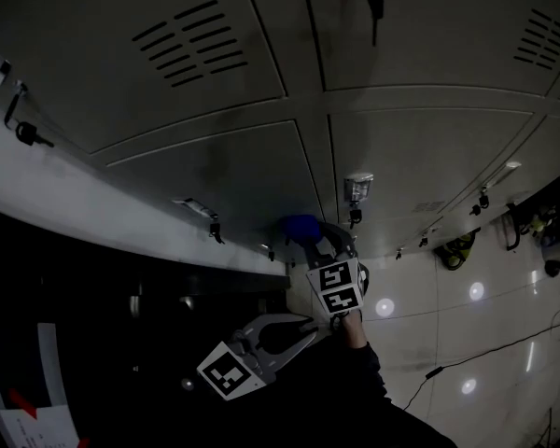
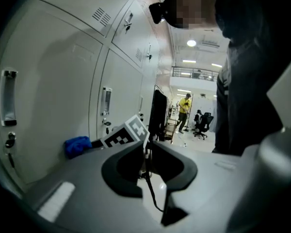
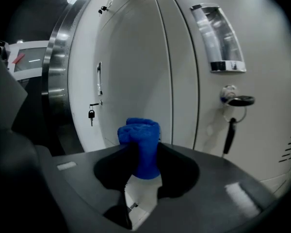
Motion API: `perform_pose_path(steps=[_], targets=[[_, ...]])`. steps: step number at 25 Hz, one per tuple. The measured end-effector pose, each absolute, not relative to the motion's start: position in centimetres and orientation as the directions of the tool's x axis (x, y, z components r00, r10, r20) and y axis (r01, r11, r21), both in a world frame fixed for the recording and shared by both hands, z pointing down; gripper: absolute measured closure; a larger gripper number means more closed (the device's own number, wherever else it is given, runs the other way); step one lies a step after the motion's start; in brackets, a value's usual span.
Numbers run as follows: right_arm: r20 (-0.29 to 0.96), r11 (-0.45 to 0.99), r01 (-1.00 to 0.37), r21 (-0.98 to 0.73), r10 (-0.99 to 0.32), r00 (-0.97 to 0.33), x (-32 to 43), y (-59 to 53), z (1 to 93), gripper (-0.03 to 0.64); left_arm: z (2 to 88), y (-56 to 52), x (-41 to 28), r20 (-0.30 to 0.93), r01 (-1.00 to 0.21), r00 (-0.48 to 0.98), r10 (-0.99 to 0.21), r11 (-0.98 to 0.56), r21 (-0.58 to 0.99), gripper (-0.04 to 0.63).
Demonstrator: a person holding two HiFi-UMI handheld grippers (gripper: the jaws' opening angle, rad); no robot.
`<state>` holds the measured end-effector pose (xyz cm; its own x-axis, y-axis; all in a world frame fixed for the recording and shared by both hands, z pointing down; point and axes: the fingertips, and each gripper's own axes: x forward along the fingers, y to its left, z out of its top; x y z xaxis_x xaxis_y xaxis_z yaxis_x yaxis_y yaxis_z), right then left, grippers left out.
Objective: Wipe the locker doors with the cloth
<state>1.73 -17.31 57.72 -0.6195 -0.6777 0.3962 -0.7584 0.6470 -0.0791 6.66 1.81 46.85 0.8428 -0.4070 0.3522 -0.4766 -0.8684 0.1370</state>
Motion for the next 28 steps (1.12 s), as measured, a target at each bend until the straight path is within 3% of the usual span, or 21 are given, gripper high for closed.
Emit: perform_pose_path(steps=[13,28], targets=[[0.394,0.641,-0.761,-0.101,-0.677,-0.622,4.8,-16.6,58.1,0.495,47.0,2.5,9.1,0.339,-0.476,0.847,-0.408,-0.867,0.147,0.541],[0.392,0.740,-0.664,-0.101,-0.584,-0.711,-6.7,-14.0,58.6,0.495,47.3,3.6,0.3,0.344,-0.516,0.827,-0.445,-0.844,0.146,0.541]])
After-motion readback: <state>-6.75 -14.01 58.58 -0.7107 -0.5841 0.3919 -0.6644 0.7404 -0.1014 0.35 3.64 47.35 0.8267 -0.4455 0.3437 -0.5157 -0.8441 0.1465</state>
